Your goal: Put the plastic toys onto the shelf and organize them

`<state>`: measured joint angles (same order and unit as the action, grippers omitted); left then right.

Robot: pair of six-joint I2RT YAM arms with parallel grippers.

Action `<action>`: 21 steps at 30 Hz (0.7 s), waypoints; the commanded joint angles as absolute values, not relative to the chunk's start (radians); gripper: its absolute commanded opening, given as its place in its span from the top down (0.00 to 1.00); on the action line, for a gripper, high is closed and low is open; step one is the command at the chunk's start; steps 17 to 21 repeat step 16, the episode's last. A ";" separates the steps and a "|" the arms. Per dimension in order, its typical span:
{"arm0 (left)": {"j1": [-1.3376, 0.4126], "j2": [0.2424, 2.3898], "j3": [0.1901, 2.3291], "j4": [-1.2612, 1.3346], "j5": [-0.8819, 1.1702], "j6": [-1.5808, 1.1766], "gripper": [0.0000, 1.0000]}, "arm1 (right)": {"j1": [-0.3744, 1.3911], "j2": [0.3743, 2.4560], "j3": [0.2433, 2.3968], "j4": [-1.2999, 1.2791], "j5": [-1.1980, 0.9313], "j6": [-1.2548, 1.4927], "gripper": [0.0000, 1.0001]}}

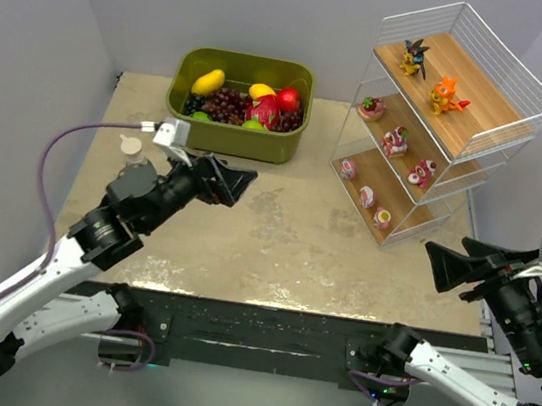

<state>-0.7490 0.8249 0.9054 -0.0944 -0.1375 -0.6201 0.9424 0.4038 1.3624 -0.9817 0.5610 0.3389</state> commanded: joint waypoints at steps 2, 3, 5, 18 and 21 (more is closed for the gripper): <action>-0.755 0.683 0.896 -0.146 -0.152 -0.605 0.01 | 0.946 0.390 1.401 -0.988 0.583 0.328 0.14; -0.755 0.672 0.896 -0.158 -0.156 -0.601 0.00 | 0.946 0.388 1.402 -0.988 0.583 0.328 0.14; -0.753 0.647 0.899 -0.169 -0.163 -0.588 0.01 | 0.946 0.388 1.404 -0.985 0.578 0.333 0.14; -0.755 0.644 0.925 -0.130 -0.120 -0.538 0.00 | 0.946 0.384 1.404 -0.971 0.552 0.345 0.13; -0.755 0.644 0.925 -0.130 -0.120 -0.538 0.00 | 0.946 0.384 1.404 -0.971 0.552 0.345 0.13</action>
